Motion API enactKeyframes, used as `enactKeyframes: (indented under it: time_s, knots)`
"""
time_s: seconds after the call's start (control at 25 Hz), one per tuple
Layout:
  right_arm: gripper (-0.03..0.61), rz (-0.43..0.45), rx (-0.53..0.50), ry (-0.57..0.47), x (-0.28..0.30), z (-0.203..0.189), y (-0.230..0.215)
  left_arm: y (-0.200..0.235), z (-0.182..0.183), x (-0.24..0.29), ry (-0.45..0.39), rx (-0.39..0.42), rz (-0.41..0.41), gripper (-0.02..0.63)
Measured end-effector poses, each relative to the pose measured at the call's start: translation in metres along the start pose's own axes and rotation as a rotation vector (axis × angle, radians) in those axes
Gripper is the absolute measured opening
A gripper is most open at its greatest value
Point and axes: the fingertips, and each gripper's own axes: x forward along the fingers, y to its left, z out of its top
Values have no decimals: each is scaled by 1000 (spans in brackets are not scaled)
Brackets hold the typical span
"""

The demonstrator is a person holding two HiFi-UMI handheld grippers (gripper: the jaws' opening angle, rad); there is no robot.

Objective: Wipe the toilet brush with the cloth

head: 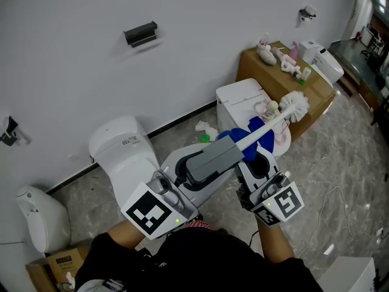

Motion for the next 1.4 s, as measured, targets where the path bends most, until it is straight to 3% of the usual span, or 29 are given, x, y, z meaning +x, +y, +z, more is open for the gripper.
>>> enactKeyframes:
  time_s: [1.4]
  knots:
    - [78,-147,-20,3,-17,11,-57,-3,-2,4,-5,-11,-38,181]
